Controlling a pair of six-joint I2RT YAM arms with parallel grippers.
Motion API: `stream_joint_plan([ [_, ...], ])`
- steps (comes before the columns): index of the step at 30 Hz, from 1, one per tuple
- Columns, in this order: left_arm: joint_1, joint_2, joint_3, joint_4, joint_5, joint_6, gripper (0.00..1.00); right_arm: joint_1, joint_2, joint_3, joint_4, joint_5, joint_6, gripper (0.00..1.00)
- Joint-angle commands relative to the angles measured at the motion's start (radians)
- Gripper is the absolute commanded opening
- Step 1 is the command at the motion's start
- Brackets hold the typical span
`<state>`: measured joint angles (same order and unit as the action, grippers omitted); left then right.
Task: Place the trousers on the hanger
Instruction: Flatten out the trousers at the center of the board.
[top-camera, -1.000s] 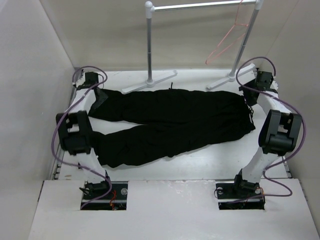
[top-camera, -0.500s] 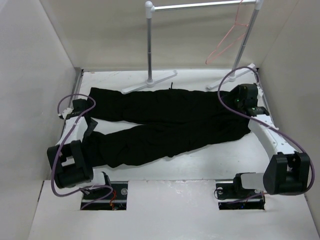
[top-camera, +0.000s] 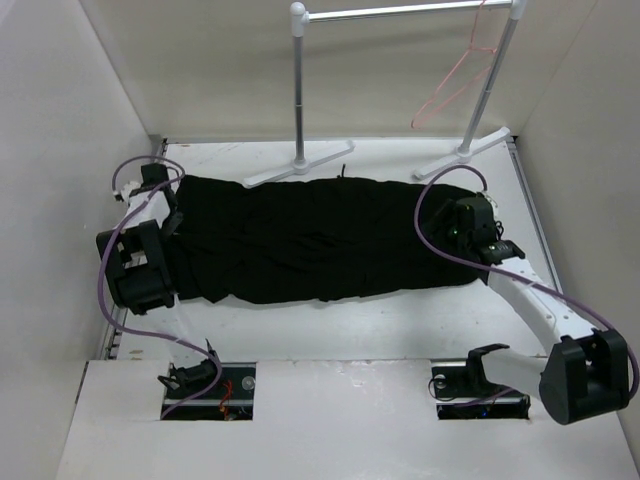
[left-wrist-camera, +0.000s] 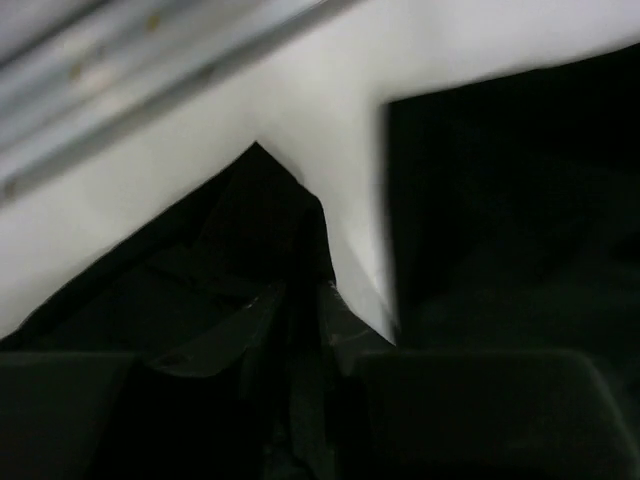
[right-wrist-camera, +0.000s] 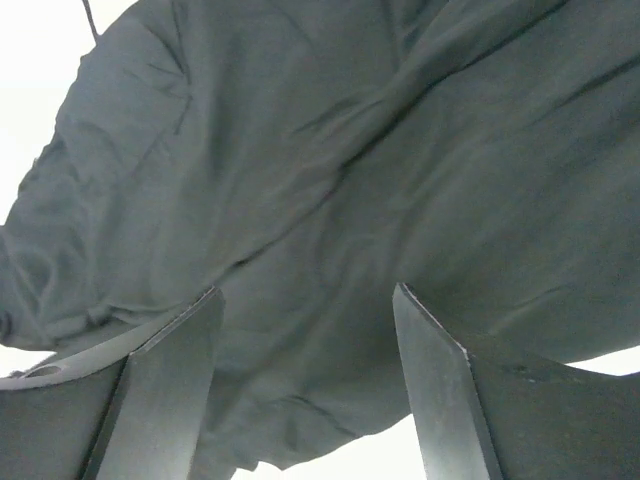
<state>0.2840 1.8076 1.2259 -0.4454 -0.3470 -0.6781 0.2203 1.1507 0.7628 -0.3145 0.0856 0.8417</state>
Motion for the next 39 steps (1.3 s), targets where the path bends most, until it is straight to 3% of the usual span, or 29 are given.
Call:
stream_joint_plan([
  [1,-0.035,0.027,0.141,-0.024,-0.107,0.075,0.29,-0.019,-0.049,-0.002,-0.009,-0.003,-0.042,0.76],
  [3,-0.044,0.024,0.164,-0.071,-0.121,0.077,0.50,-0.016,-0.080,-0.006,-0.031,-0.004,-0.055,0.78],
  [5,-0.045,-0.034,0.117,-0.079,-0.127,0.068,0.61,-0.016,-0.109,-0.014,-0.044,-0.015,-0.067,0.79],
  [8,-0.047,-0.196,-0.015,-0.081,-0.129,0.045,0.67,0.006,-0.147,-0.017,-0.080,-0.052,-0.084,0.79],
  [12,-0.047,-0.509,-0.263,-0.111,-0.100,-0.020,0.65,0.061,-0.207,-0.037,-0.101,-0.079,-0.092,0.76],
  [14,-0.047,-0.646,-0.371,-0.166,-0.072,-0.069,0.58,0.087,-0.224,-0.045,-0.112,-0.095,-0.092,0.61],
  [16,-0.018,-0.791,-0.500,-0.242,-0.026,-0.144,0.50,0.118,-0.235,-0.052,-0.126,-0.112,-0.095,0.26],
  [19,0.062,-0.893,-0.609,-0.253,0.052,-0.161,0.50,0.142,-0.238,-0.056,-0.143,-0.127,-0.096,0.17],
  [21,0.123,-0.910,-0.664,-0.211,0.098,-0.161,0.54,0.153,-0.238,-0.059,-0.146,-0.139,-0.099,0.20],
  [29,0.220,-0.768,-0.735,0.092,0.180,-0.185,0.56,0.170,-0.246,-0.079,-0.146,-0.179,-0.096,0.57],
  [31,0.244,-0.714,-0.721,0.102,0.180,-0.187,0.50,0.170,-0.247,-0.083,-0.146,-0.181,-0.098,0.60],
  [35,0.300,-0.659,-0.698,0.137,0.142,-0.170,0.22,0.143,-0.267,-0.108,-0.147,-0.166,-0.089,0.60],
  [39,0.358,-0.619,-0.652,0.149,0.129,-0.156,0.11,0.026,-0.278,-0.132,-0.161,-0.158,-0.061,0.63],
])
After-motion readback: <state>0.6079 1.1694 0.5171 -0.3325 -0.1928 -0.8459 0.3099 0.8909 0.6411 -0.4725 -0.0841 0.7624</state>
